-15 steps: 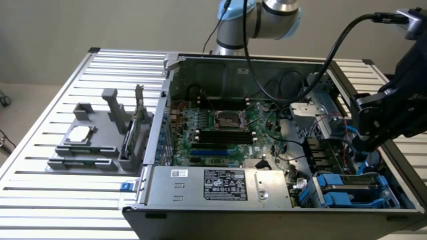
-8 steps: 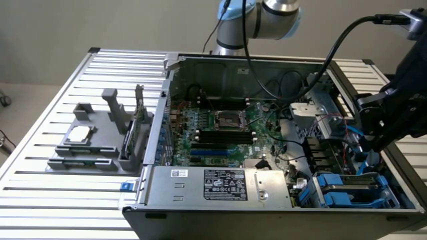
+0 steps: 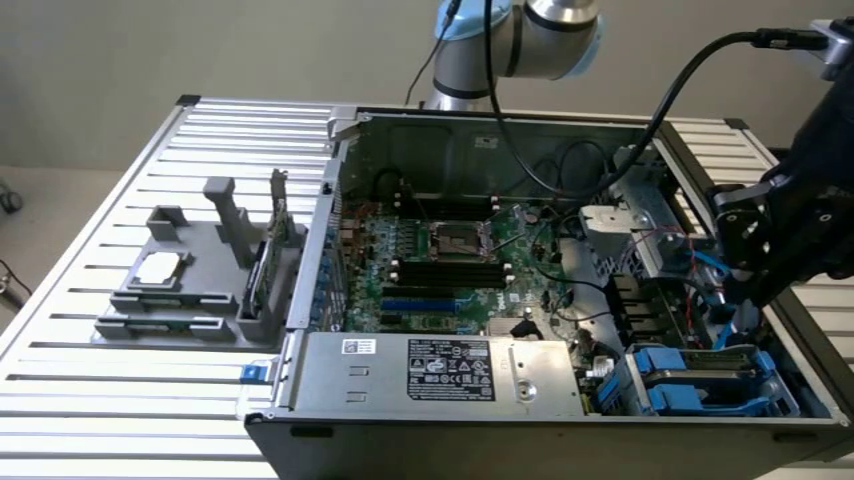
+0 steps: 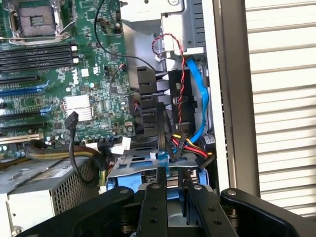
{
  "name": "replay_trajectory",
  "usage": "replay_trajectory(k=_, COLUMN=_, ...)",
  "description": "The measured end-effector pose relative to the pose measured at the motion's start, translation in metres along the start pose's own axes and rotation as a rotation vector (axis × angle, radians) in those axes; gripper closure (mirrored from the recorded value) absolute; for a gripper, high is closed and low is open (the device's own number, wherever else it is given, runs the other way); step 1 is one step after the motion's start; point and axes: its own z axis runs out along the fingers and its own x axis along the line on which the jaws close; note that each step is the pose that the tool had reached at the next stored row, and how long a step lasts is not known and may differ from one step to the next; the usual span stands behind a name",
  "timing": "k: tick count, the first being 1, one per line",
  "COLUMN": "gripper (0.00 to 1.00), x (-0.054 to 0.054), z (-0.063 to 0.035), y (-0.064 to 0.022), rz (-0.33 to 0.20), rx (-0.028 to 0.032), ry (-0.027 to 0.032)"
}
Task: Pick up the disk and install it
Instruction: 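Insert the first disk wire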
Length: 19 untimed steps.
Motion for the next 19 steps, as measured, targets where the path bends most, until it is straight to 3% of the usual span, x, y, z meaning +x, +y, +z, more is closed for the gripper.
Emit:
replay_trajectory(k=7, gripper=0.75, x=0.0001, z=0.0014, y=0.0000, rz=0.106, rx=0.0083, ry=-0.0040)
replay_trajectory(k=13, gripper=0.75, x=-0.0019, z=0.0033, y=0.0002, rz=0.165, rx=0.0297, ry=-0.0095)
replay_trajectory(k=19, gripper=0.75, x=-0.0021, z=0.0086, y=0.0002, rz=0.252, rx=0.0371, ry=-0.0112)
